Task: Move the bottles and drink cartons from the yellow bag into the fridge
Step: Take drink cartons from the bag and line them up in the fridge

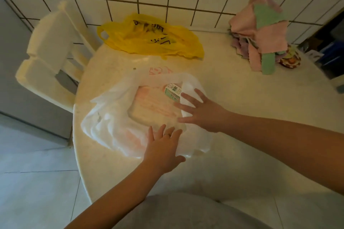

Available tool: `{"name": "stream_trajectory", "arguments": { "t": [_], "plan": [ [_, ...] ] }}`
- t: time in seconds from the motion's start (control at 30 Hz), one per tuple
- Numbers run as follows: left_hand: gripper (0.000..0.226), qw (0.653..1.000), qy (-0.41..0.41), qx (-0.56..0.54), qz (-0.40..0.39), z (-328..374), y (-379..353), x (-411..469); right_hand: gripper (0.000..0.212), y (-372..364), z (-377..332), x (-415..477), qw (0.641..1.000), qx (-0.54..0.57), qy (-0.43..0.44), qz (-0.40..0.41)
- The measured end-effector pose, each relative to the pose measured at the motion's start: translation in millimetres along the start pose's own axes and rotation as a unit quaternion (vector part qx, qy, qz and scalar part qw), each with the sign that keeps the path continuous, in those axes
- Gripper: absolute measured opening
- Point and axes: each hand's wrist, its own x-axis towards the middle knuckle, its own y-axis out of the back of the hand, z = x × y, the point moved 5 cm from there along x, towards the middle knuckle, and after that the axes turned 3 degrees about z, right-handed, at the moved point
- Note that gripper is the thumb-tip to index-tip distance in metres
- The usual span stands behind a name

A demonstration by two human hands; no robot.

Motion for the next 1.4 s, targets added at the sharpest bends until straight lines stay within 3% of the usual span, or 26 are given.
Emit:
{"name": "stream_trajectory", "arguments": {
  "t": [0.1, 0.2, 0.37, 0.47, 0.6, 0.73, 0.83, 0.9, 1.03, 1.13, 1.2, 1.27, 1.4],
  "plan": [
    [0.080, 0.999, 0.022, 0.005, -0.022, 1, -4, 8, 0.053, -7, 7, 20, 0.995, -0.041, 0.069, -0.064],
    [0.064, 0.998, 0.051, 0.013, -0.046, 2, -11, 11, 0.036, -16, 21, 31, 0.992, -0.052, 0.064, -0.096],
    [0.046, 0.996, 0.091, 0.005, -0.023, 7, -21, 14, 0.043, -41, 54, 18, 0.995, -0.043, 0.009, -0.084],
    [0.047, 0.996, 0.091, 0.004, 0.002, 22, -18, 20, 0.030, -62, 71, -6, 0.998, -0.026, -0.005, -0.056],
    [0.050, 0.998, 0.053, 0.018, 0.009, 50, -16, 35, 0.032, -93, 83, -39, 0.994, 0.028, -0.046, -0.091],
    [0.049, 0.998, 0.027, 0.004, -0.060, 70, -28, 44, 0.034, -121, 73, -66, 0.983, 0.108, -0.067, -0.136],
    [0.044, 0.995, 0.032, -0.038, -0.086, 73, -29, 45, 0.044, -130, 65, -74, 0.959, 0.216, -0.100, -0.151],
    [0.056, 0.993, 0.052, -0.079, -0.075, 67, -24, 44, 0.053, -123, 66, -76, 0.932, 0.297, -0.140, -0.153],
    [0.069, 0.987, 0.060, -0.144, 0.026, 47, 3, 48, 0.053, -107, 68, -72, 0.901, 0.369, -0.210, -0.087],
    [0.047, 0.995, 0.032, -0.053, 0.076, 24, 23, 68, 0.057, -82, 57, -69, 0.891, 0.374, -0.237, 0.097],
    [0.031, 0.996, 0.005, -0.006, 0.086, 11, 35, 86, 0.041, -69, 45, -65, 0.865, 0.413, -0.231, 0.168],
    [0.032, 0.997, -0.029, 0.002, 0.071, 2, 43, 103, 0.034, -66, 27, -58, 0.856, 0.445, -0.226, 0.132],
    [0.056, 0.995, -0.061, 0.075, 0.029, -13, 48, 132, 0.039, -74, 4, -51, 0.825, 0.477, -0.286, 0.094]
  ]
}}
